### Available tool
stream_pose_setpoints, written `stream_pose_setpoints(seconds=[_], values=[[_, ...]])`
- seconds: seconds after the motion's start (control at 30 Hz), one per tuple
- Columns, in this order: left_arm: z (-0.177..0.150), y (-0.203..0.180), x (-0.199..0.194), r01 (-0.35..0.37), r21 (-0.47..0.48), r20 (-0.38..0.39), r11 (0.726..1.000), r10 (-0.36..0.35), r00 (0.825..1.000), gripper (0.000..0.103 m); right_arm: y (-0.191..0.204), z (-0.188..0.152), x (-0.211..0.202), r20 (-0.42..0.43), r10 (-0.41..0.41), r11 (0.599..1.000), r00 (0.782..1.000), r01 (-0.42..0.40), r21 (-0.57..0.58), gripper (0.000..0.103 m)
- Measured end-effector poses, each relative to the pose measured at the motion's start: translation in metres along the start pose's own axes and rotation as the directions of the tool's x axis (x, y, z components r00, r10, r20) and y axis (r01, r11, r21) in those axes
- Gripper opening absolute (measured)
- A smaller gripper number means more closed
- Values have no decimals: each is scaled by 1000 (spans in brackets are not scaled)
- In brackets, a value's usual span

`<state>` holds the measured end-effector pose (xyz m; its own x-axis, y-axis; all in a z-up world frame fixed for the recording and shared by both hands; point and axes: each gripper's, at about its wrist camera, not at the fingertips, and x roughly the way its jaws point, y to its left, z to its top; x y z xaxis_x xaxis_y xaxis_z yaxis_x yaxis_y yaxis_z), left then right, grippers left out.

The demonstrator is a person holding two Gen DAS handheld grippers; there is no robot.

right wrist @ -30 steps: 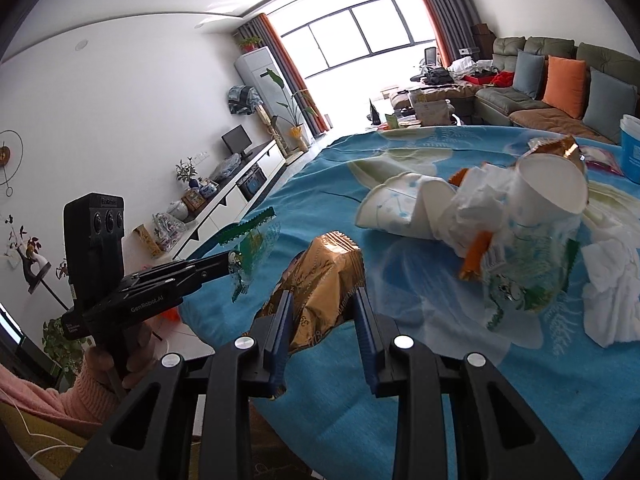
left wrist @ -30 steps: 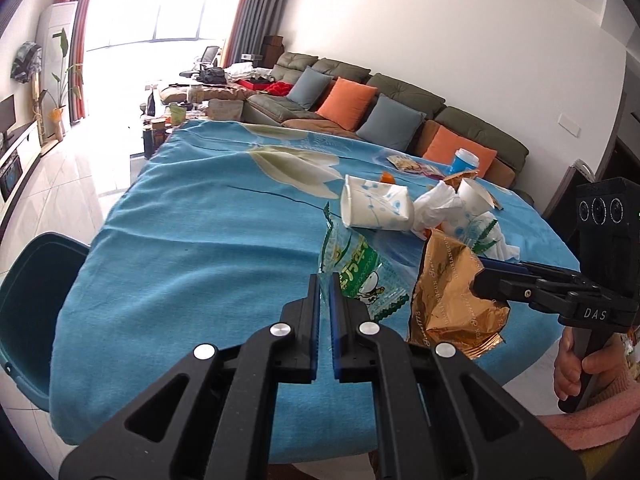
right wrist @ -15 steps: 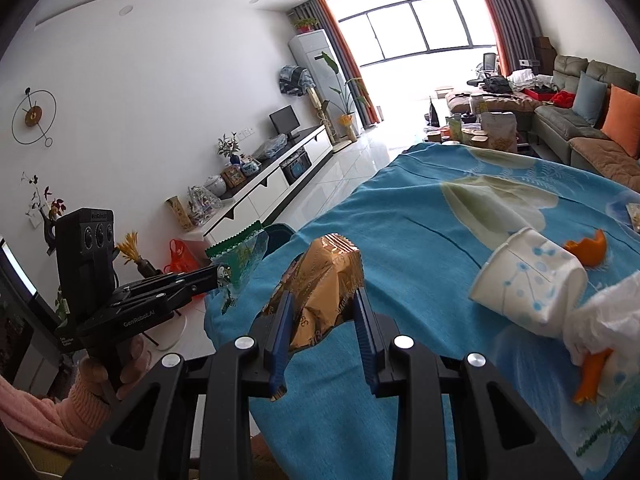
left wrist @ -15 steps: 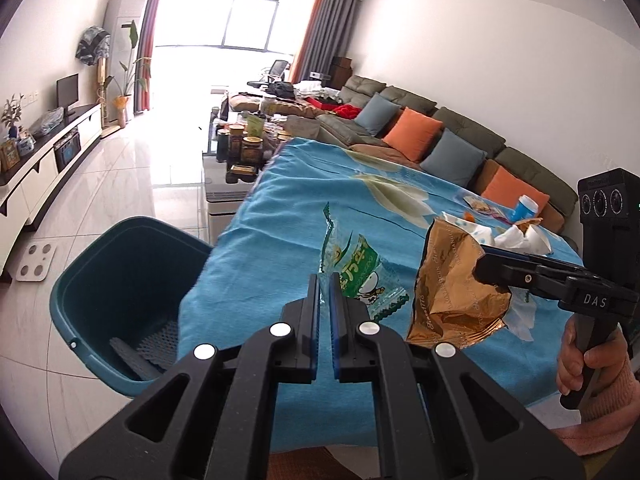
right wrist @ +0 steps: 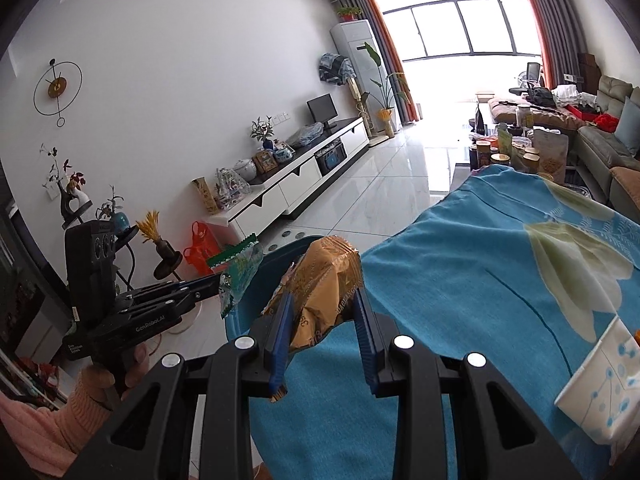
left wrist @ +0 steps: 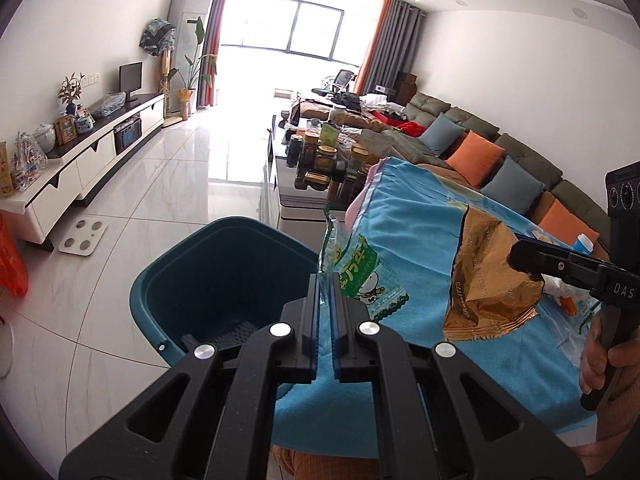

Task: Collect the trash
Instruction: 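Carry both wrappers over the teal bin and open both tools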

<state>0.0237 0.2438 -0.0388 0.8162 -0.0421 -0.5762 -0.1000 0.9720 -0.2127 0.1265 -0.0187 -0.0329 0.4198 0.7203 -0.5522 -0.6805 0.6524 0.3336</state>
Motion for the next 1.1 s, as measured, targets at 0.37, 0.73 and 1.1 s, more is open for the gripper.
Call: stream_pose_setpoints(seconds=[0.37, 0.73, 1.1], values=[[0, 31, 3, -77, -29, -22, 997, 77, 997, 5, 18, 28, 48, -34, 35, 999, 999, -36, -29, 29], [-4, 41, 24, -118, -64, -63, 991, 114, 991, 5, 28, 44, 94, -72, 39, 998, 997, -42, -40, 29], [-5, 61, 53, -153, -90, -105, 984, 143, 984, 6, 33, 46, 139, -145, 40, 999, 989, -43, -19, 24]])
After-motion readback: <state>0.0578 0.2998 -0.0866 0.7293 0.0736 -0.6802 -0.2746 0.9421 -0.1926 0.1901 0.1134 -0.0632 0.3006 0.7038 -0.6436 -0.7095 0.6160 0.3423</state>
